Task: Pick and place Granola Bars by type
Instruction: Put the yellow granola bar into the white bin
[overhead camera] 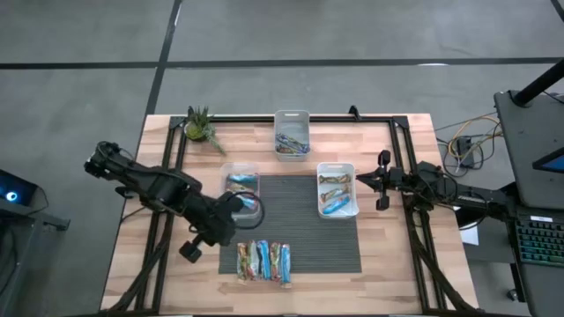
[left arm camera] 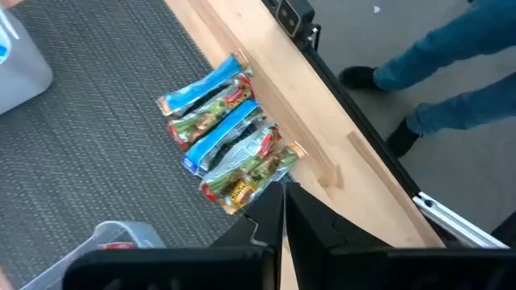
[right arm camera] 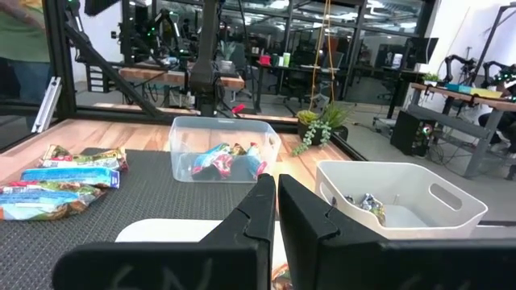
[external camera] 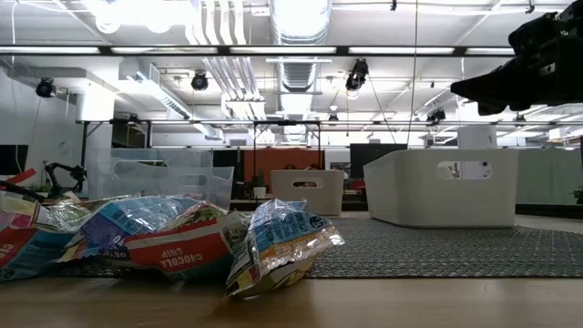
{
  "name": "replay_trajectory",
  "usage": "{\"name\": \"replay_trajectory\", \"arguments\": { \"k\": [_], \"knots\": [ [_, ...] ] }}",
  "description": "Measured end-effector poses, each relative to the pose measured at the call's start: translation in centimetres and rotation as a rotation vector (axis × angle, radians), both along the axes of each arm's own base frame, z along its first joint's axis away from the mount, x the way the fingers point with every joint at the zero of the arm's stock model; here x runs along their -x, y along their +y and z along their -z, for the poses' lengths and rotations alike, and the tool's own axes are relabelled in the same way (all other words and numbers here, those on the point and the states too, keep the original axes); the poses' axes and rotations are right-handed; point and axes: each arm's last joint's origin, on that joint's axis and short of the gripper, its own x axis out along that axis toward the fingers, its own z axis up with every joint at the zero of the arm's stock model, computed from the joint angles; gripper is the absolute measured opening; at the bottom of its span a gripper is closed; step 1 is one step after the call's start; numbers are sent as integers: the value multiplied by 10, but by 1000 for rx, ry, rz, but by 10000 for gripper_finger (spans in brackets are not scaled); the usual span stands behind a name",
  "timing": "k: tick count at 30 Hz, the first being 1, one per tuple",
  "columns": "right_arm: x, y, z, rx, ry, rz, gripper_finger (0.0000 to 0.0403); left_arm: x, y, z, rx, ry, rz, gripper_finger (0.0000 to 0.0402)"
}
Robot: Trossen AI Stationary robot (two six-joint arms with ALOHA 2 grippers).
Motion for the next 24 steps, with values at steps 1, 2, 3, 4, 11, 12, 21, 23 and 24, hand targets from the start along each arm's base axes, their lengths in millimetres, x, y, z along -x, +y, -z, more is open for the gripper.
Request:
{"name": "replay_trajectory", "arguments": {
  "k": [1, 2, 3, 4, 11, 12, 21, 23, 24],
  "knots": [
    [0, 0, 0, 0, 0, 0, 9, 1, -1, 4, 5, -6, 2, 0],
    [0, 0, 0, 0, 0, 0, 9, 2, -2, 9, 13, -15, 2, 0],
    [0, 0, 0, 4, 0, 0, 9, 3, -3, 14, 23, -26, 1, 0],
    [0, 0, 0, 4, 1, 0, 9, 4, -4, 19, 33, -34, -1, 0],
    [0, 0, 0, 4, 0, 0, 9, 5, -7, 59, 53, -62, 4, 0],
    [0, 0, 0, 3, 0, 0, 9, 5, -8, 64, 44, -69, 19, 0],
    [0, 0, 0, 0, 0, 0, 9, -5, -16, 95, -47, -146, 196, 0],
    [0, 0, 0, 4, 1, 0, 9, -8, -19, 99, -63, -152, 226, 0],
    [0, 0, 0, 3, 1, 0, 9, -9, -20, 101, -70, -156, 237, 0]
  ]
}}
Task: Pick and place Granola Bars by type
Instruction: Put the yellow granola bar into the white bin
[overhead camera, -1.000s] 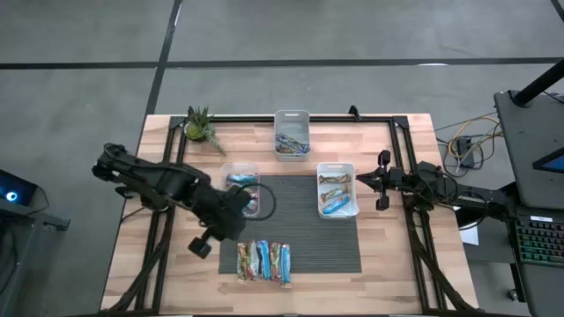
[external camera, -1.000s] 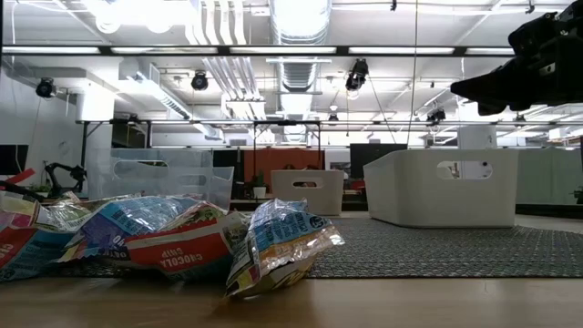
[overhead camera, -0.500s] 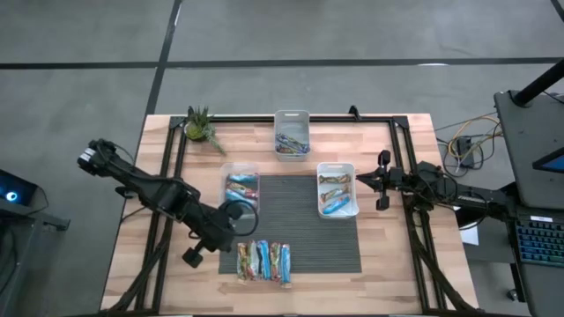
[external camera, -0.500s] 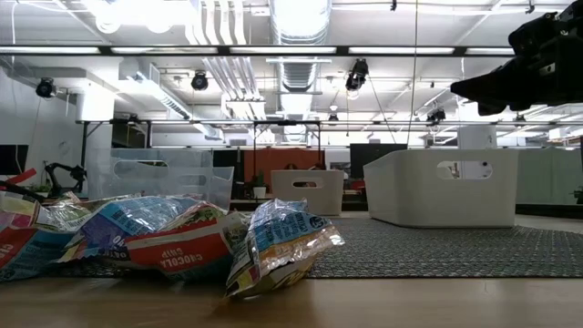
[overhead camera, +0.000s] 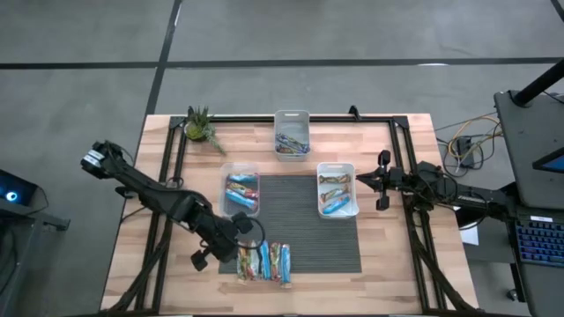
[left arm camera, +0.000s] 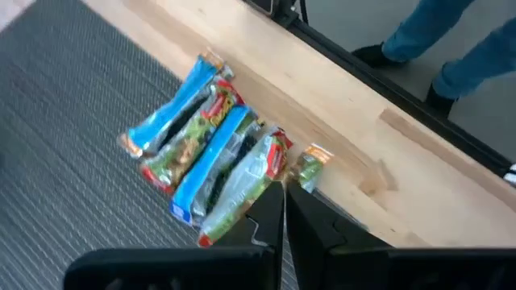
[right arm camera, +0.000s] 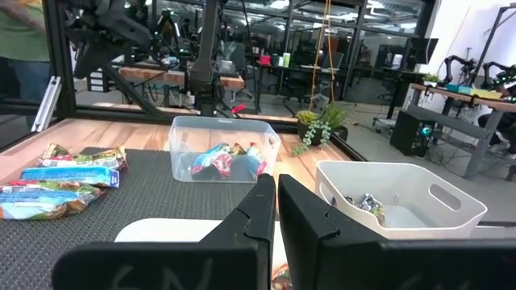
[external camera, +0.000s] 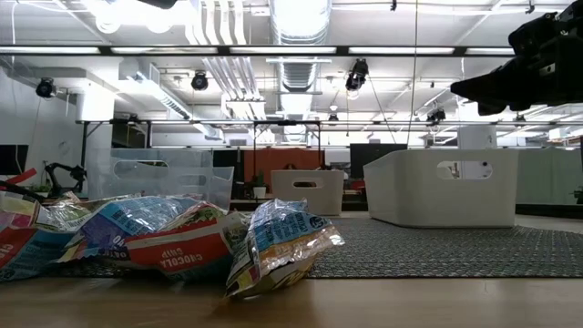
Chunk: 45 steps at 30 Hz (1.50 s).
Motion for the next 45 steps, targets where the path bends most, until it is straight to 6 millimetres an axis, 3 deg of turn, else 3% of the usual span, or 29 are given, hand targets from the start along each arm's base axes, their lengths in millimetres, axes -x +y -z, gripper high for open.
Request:
{"name": "replay_trajectory", "arguments": {
  "k": [7, 16, 21, 29, 38, 45],
  "knots": [
    [0, 0, 0, -1, 0, 0, 9, -9, -5, 4, -34, -41, 60, 10],
    [0, 0, 0, -3, 0, 0, 9, -13, -9, 13, -91, -44, 84, 116],
    [0, 0, 0, -4, 0, 0, 9, -15, -13, 21, -117, -24, 110, 152],
    [0, 0, 0, -3, 0, 0, 9, -14, -21, 42, -240, 14, 248, 158],
    [0, 0, 0, 0, 0, 0, 9, -16, -21, 76, -359, 60, 302, 158],
    [0, 0, 0, 0, 0, 0, 9, -21, -19, 89, -488, 22, 318, 158]
  ]
}}
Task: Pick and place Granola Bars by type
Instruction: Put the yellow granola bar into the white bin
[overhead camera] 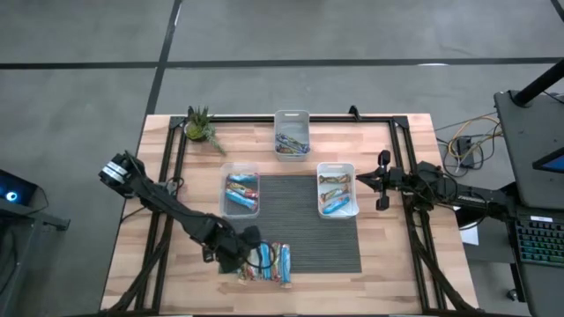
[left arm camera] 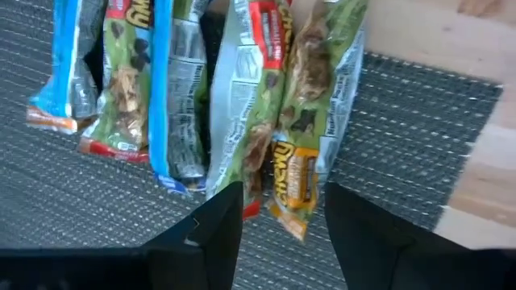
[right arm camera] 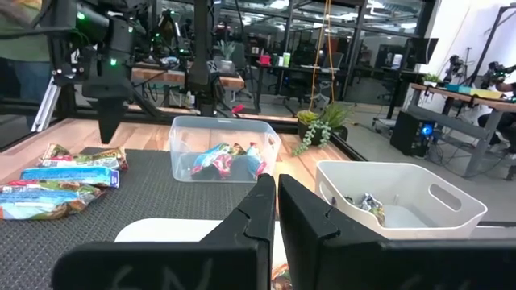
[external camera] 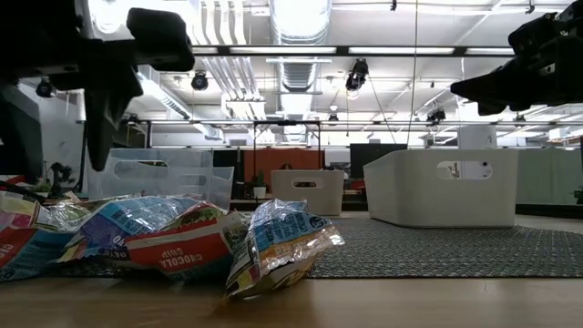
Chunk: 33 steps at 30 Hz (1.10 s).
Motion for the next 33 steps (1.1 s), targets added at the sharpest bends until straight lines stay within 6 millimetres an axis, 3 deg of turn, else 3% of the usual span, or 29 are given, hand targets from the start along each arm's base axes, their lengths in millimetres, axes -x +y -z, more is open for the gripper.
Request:
{"name": "replay_trajectory", "arguments": {
  "k": [20, 33],
  "knots": [
    [0, 0, 0, -2, 0, 0, 9, -10, -5, 32, -55, 80, 11, 158],
    [0, 0, 0, -3, 0, 0, 9, -7, -3, 40, -62, 102, 9, 158]
  ]
}}
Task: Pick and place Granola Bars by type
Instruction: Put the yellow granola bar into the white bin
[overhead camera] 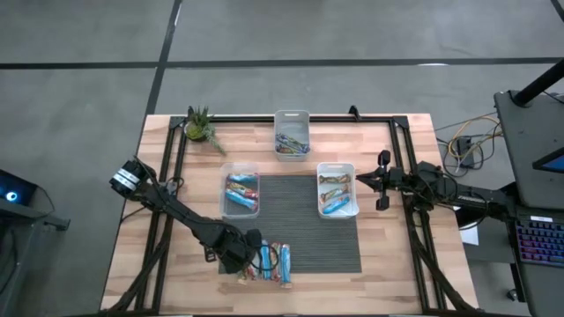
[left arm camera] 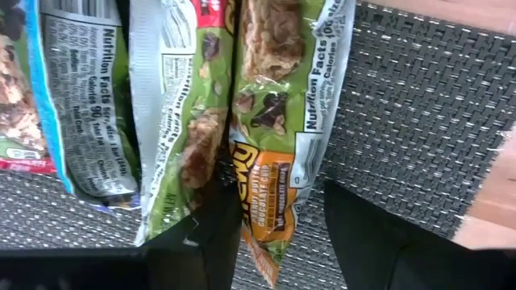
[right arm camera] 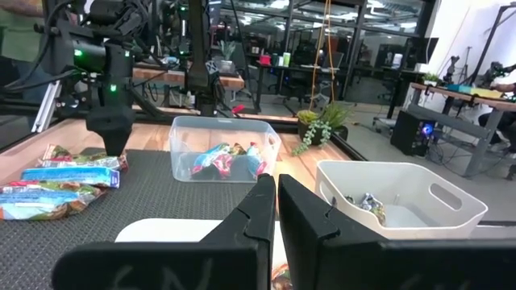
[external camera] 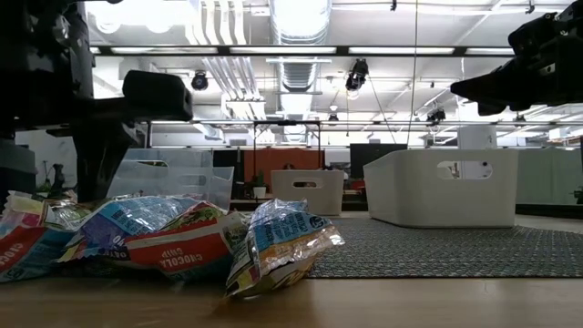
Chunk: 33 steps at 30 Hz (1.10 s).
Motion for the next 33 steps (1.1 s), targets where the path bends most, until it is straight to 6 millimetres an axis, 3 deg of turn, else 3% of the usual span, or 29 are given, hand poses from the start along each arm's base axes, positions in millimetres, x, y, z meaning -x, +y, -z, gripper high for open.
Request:
{"name": "replay_trajectory", "arguments": {
  "k": [9, 24, 33],
  "knots": [
    [0, 0, 0, 0, 0, 0, 9, 1, 0, 1, 0, 5, -8, 148],
    [0, 0, 0, 3, 0, 0, 9, 0, 0, -1, 4, 1, -8, 30],
    [0, 0, 0, -2, 0, 0, 9, -3, -1, -11, 24, -29, -17, 21]
  ]
}}
